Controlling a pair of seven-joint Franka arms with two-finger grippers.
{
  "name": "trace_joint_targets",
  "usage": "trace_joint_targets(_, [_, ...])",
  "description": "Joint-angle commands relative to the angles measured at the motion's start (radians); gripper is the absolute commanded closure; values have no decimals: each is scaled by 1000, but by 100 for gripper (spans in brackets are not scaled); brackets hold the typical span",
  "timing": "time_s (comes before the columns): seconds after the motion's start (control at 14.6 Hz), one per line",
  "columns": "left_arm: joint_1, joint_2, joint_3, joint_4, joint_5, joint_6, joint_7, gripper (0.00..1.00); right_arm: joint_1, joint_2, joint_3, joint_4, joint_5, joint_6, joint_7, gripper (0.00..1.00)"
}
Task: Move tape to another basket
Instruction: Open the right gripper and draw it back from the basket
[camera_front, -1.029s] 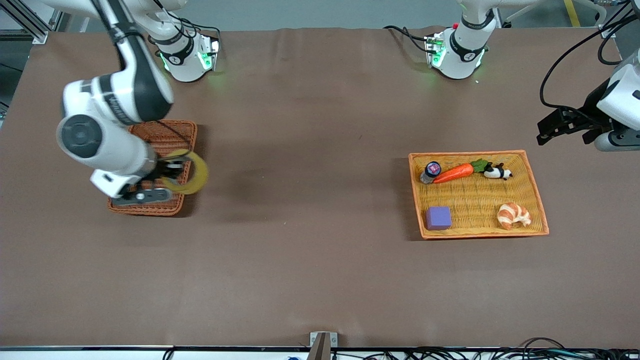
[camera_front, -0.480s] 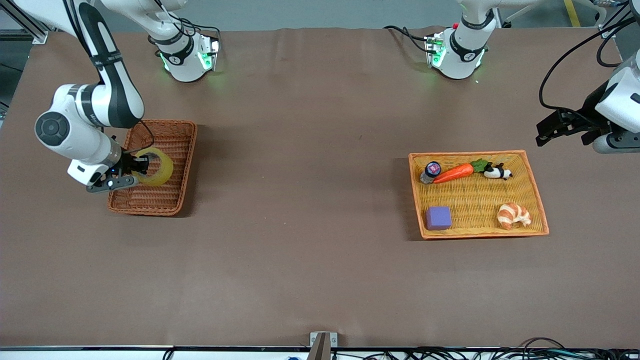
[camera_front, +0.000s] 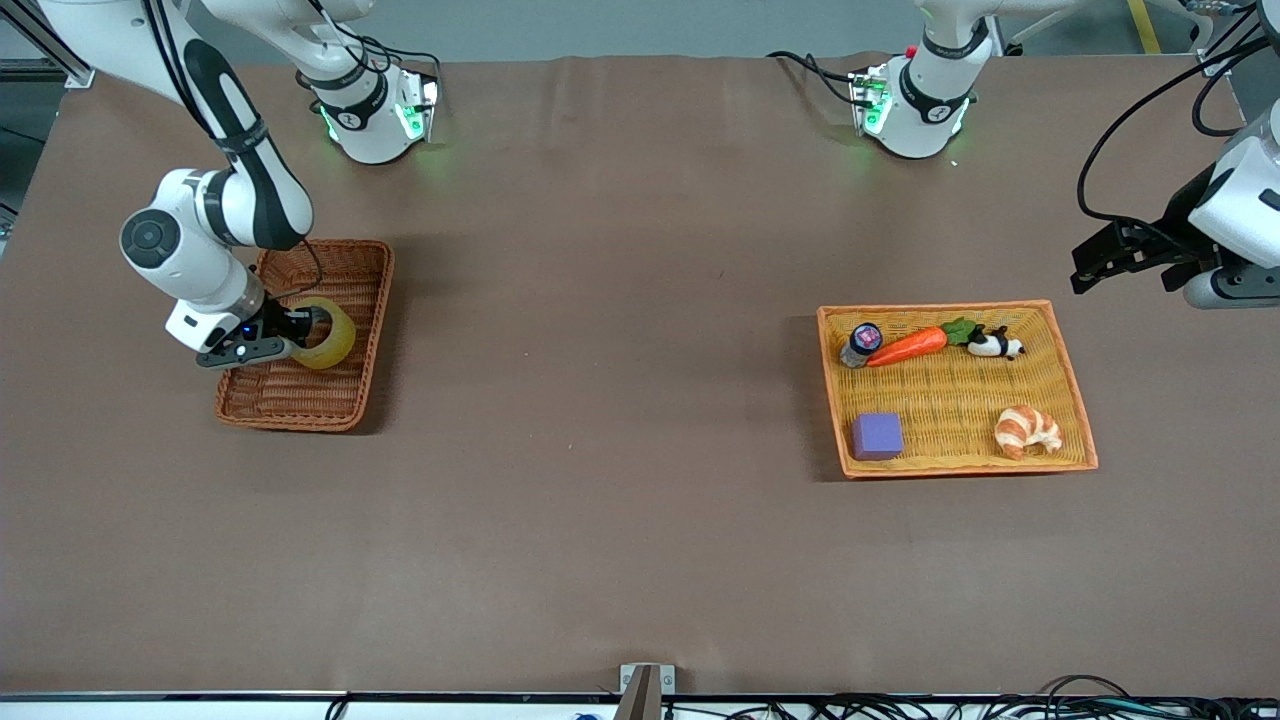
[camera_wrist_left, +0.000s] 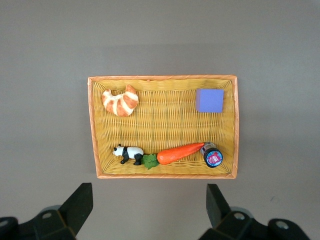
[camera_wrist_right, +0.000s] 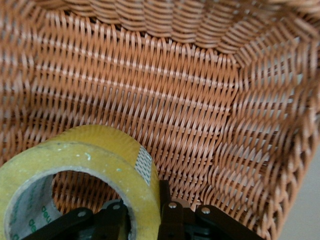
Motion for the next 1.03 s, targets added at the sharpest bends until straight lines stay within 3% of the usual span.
trace_joint_targets(0.0, [-10, 8, 8, 11, 5, 6, 5, 0, -13, -5, 6, -2, 14, -2, -13, 0])
trace_joint_targets(0.27, [-8, 10, 8, 11, 5, 6, 8, 0, -6, -129, 15, 78, 17, -156, 7, 0])
trace_joint_targets(0.55, [-8, 11, 8, 11, 5, 8, 8, 0, 11, -149, 21, 401, 18, -566, 94, 0])
trace_joint_targets(0.96, [-10, 13, 8, 13, 8, 10, 8, 0, 14, -161, 127, 826, 20, -945, 308, 0])
